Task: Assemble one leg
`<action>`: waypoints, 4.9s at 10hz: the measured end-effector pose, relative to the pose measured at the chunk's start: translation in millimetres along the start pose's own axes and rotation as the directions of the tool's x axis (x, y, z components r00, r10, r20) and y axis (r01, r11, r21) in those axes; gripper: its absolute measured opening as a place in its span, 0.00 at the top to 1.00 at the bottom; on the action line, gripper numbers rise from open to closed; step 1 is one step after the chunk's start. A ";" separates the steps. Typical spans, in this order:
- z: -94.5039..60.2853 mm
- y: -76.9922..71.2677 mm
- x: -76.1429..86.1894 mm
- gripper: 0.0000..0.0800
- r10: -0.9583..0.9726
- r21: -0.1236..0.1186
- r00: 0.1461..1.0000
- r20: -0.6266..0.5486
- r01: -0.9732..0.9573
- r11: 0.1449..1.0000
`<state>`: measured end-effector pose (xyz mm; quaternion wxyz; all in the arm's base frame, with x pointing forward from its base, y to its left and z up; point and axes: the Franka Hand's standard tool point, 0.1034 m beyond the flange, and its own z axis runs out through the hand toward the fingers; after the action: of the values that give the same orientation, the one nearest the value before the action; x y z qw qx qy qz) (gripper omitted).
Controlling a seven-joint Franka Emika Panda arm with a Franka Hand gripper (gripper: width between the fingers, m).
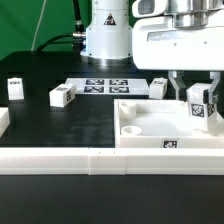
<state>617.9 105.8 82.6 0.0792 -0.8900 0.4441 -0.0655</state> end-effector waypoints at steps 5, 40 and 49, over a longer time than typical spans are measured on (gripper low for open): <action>0.4 -3.1 -4.4 0.63 0.295 0.003 0.955 0.034 -0.295 0.955; 14.7 -7.9 -9.3 0.63 0.072 -0.054 0.997 0.036 -0.070 0.996; 14.8 -11.6 -16.2 0.23 0.248 -0.061 0.967 0.056 -0.245 0.968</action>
Offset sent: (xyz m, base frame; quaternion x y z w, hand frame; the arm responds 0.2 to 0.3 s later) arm 0.0027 0.0045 -0.0006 -0.0051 -0.0014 0.1541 0.9880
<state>620.0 127.0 69.7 0.0769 -0.8314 0.5502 -0.0149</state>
